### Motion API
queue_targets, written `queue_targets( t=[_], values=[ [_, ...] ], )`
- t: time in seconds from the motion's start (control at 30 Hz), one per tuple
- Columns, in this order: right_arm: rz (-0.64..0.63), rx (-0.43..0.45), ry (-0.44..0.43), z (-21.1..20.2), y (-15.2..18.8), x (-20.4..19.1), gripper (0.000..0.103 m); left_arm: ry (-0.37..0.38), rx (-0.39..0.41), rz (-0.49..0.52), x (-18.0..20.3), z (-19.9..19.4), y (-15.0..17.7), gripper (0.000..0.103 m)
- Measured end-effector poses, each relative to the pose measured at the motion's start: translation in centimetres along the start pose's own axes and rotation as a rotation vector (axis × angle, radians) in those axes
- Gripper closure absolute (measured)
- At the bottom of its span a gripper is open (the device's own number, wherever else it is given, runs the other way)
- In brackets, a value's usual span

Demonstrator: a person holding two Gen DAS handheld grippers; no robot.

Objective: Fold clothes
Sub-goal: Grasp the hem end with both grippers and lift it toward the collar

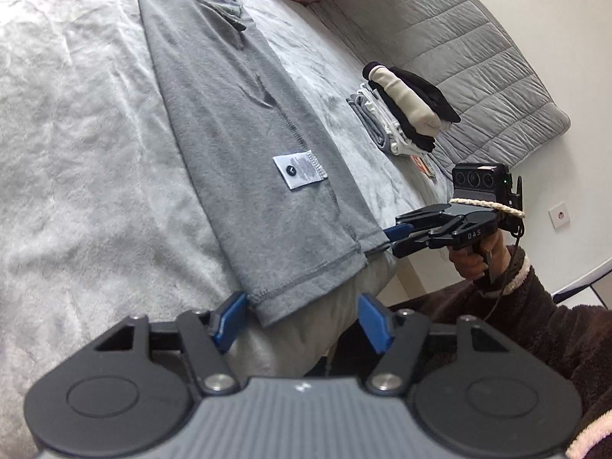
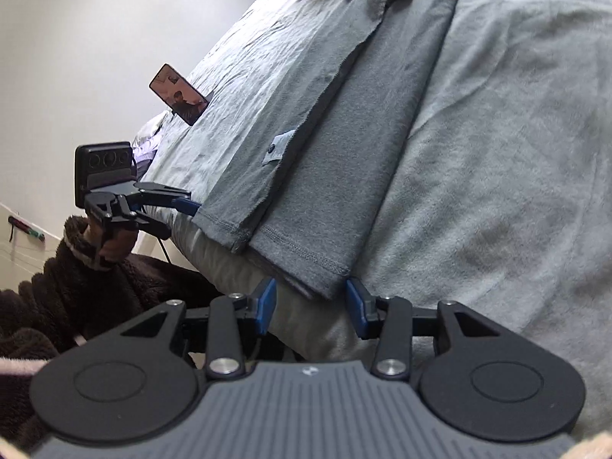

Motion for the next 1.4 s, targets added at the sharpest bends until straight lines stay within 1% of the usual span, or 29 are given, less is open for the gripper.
queue_targets(
  t=[0.03,0.13,0.17,0.3,0.47,0.57,0.63,0.7,0.73,0.77,0.8,0.9,1.07,1.23,1.33,1.4],
  values=[
    [0.03,0.002,-0.018,0.1,-0.1,0.3,0.058,0.008,-0.001,-0.019,-0.3,0.1,0.0,0.048],
    [0.1,0.015,-0.059,0.1,-0.5,1.1,0.061,0.059,0.003,-0.096,-1.5,0.4,-0.4,0.049],
    [0.121,0.02,-0.071,0.2,-0.6,1.4,0.061,0.073,0.005,-0.119,-1.8,0.5,-0.6,0.051],
    [0.171,0.036,-0.102,0.4,-0.9,1.6,0.061,0.115,0.004,-0.173,-2.3,1.2,-1.2,0.055],
    [0.224,0.059,-0.144,1.3,-1.2,1.7,0.061,0.123,0.003,-0.175,-2.0,2.0,-1.5,0.056],
    [0.247,0.065,-0.157,1.5,-1.1,1.9,0.067,0.121,0.012,-0.17,-1.7,2.2,-1.4,0.056],
    [0.249,0.064,-0.16,1.7,-1.3,1.7,0.07,0.122,0.018,-0.172,-1.6,2.3,-1.4,0.059],
    [0.243,0.064,-0.166,1.8,-1.4,1.5,0.07,0.126,0.019,-0.178,-1.6,2.5,-1.5,0.066],
    [0.241,0.066,-0.171,2.0,-1.5,1.5,0.072,0.129,0.017,-0.181,-1.5,2.7,-1.5,0.071],
    [0.239,0.067,-0.177,2.1,-1.7,1.4,0.076,0.132,0.014,-0.183,-1.5,2.8,-1.5,0.072],
    [0.24,0.071,-0.185,2.3,-1.8,1.4,0.077,0.136,0.012,-0.182,-1.5,2.9,-1.5,0.073],
    [0.244,0.089,-0.2,2.1,-1.9,1.4,0.079,0.156,0.022,-0.181,-1.3,2.9,-1.6,0.075],
    [0.232,0.15,-0.219,1.1,-2.6,1.2,0.08,0.205,0.076,-0.187,-1.0,2.3,-2.0,0.086],
    [0.227,0.22,-0.228,0.2,-3.8,1.2,0.081,0.275,0.166,-0.208,-0.5,1.5,-3.3,0.088],
    [0.24,0.263,-0.227,-0.1,-4.7,1.6,0.081,0.299,0.227,-0.224,-0.5,1.1,-4.3,0.088],
    [0.27,0.304,-0.231,-0.5,-5.4,2.3,0.08,0.311,0.263,-0.243,-0.7,1.0,-5.1,0.089]
  ],
)
Point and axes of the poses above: each gripper's, at about its wrist camera, not at the fingertips, and z roughly the way its jaws point, x to its right, y to its underside, the point moved 2 cm from there along z, roughly the way its jaws point, and after that the axes turned 9 degrees about -z, right-handed, at the moved point
